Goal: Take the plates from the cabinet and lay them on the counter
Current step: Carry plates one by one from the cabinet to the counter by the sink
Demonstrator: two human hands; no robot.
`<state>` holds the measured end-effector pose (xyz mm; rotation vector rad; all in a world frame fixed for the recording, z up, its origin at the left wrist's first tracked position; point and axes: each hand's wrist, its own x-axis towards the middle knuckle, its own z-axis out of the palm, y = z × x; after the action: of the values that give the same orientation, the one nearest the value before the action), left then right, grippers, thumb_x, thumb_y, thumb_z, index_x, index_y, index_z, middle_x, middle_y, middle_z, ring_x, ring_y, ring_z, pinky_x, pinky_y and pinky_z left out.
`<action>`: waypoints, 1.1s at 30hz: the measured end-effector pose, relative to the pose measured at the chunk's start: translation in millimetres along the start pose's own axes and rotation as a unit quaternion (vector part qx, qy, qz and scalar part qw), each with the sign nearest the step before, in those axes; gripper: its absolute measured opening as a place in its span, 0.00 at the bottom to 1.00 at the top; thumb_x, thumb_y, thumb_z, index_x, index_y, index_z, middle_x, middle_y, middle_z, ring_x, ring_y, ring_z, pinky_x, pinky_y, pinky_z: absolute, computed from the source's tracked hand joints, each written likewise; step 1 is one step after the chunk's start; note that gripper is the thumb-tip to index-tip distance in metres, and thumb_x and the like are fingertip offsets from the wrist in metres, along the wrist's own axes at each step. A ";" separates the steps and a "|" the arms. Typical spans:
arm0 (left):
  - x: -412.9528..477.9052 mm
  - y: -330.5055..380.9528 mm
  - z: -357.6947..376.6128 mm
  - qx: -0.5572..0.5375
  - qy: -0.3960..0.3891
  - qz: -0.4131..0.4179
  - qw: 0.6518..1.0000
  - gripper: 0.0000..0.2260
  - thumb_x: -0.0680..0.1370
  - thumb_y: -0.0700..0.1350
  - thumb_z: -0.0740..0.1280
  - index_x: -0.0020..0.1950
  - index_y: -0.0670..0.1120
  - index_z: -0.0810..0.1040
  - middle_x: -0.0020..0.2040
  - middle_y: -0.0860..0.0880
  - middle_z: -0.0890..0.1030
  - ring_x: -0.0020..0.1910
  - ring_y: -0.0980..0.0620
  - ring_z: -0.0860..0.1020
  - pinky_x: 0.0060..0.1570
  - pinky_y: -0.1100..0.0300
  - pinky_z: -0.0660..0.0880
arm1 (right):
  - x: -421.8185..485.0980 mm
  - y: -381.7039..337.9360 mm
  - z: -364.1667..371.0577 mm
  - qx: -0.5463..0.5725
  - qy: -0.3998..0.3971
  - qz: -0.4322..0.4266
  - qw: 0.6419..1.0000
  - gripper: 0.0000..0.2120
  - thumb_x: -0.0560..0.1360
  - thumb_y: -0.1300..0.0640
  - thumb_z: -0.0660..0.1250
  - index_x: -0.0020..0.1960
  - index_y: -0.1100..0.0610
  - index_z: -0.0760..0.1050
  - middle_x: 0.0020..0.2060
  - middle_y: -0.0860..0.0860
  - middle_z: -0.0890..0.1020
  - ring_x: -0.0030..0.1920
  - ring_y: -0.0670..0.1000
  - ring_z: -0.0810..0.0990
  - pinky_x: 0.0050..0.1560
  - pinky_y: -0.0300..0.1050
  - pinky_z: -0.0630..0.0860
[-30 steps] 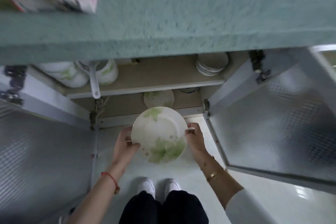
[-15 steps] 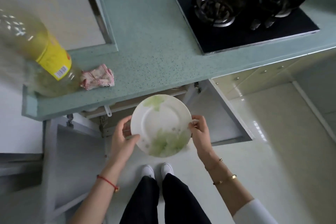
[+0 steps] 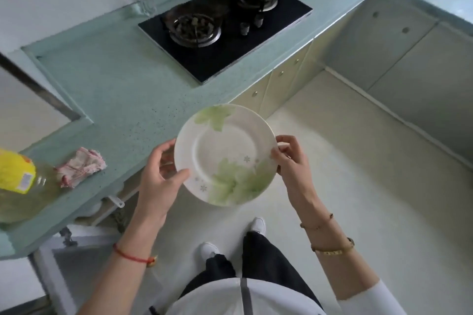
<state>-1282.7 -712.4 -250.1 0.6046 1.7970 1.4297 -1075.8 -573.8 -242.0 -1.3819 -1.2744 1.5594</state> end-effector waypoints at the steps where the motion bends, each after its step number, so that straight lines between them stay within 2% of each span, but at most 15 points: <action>1: 3.8 4.4 10.1 0.003 -0.017 0.001 1.000 0.26 0.65 0.41 0.72 0.57 0.65 0.76 0.58 0.50 0.82 0.58 0.51 0.80 0.51 0.58 0.78 | -2.0 -2.7 -11.5 0.011 0.017 0.000 1.000 0.08 0.77 0.67 0.62 0.55 0.62 0.74 0.39 0.52 0.76 0.40 0.52 0.75 0.42 0.45 0.73; 4: 15.6 16.9 42.6 0.014 -0.069 0.002 0.998 0.26 0.65 0.41 0.73 0.56 0.66 0.77 0.55 0.54 0.83 0.54 0.57 0.82 0.44 0.65 0.80 | -5.2 -9.8 -45.4 0.044 0.066 -0.001 0.997 0.07 0.77 0.66 0.63 0.54 0.62 0.74 0.40 0.53 0.77 0.42 0.53 0.75 0.44 0.49 0.73; 7: 26.0 31.6 82.2 0.025 -0.116 0.005 0.993 0.26 0.65 0.40 0.73 0.55 0.67 0.79 0.52 0.61 0.84 0.53 0.62 0.82 0.43 0.70 0.79 | -1.5 -13.3 -81.3 0.060 0.109 0.001 0.992 0.06 0.77 0.66 0.63 0.54 0.61 0.75 0.41 0.55 0.77 0.42 0.53 0.75 0.42 0.50 0.73; 13: 43.9 64.6 190.2 0.017 -0.190 0.009 0.981 0.27 0.65 0.40 0.73 0.60 0.63 0.79 0.52 0.58 0.85 0.54 0.59 0.83 0.45 0.65 0.81 | 29.5 -22.4 -173.3 0.063 0.185 -0.011 0.981 0.07 0.77 0.65 0.63 0.53 0.60 0.76 0.43 0.54 0.78 0.42 0.51 0.76 0.43 0.48 0.75; 18: 53.8 91.1 293.1 0.021 -0.227 0.023 0.973 0.28 0.66 0.42 0.74 0.64 0.62 0.78 0.56 0.58 0.84 0.56 0.58 0.83 0.54 0.56 0.80 | 67.4 -42.2 -262.1 0.057 0.221 -0.042 0.973 0.06 0.77 0.65 0.63 0.51 0.57 0.75 0.41 0.51 0.78 0.39 0.48 0.75 0.41 0.46 0.73; 24: 64.3 118.6 397.6 0.012 -0.246 0.027 0.969 0.28 0.72 0.34 0.72 0.65 0.60 0.79 0.56 0.55 0.84 0.59 0.54 0.82 0.61 0.51 0.78 | 112.3 -61.9 -348.7 0.067 0.245 -0.066 0.965 0.06 0.77 0.65 0.63 0.51 0.57 0.75 0.42 0.53 0.77 0.40 0.49 0.75 0.42 0.49 0.73; 28: 78.5 138.4 459.1 0.022 -0.258 0.037 0.965 0.27 0.73 0.31 0.70 0.64 0.59 0.80 0.57 0.52 0.84 0.58 0.53 0.82 0.61 0.52 0.78 | 147.4 -68.6 -390.7 0.075 0.270 -0.073 0.957 0.06 0.77 0.64 0.63 0.49 0.54 0.75 0.41 0.49 0.77 0.39 0.47 0.76 0.40 0.47 0.74; 33: 112.9 155.6 534.3 0.030 -0.277 0.049 0.959 0.27 0.74 0.30 0.68 0.65 0.57 0.79 0.57 0.51 0.83 0.54 0.56 0.82 0.59 0.55 0.79 | 202.2 -77.1 -435.2 0.073 0.308 -0.079 0.945 0.06 0.77 0.63 0.63 0.48 0.53 0.75 0.40 0.47 0.78 0.37 0.44 0.76 0.35 0.38 0.74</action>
<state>-943.4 -262.3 -181.8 1.0236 1.3780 1.1222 -701.0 -265.9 -209.8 -1.4693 -0.8403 0.9709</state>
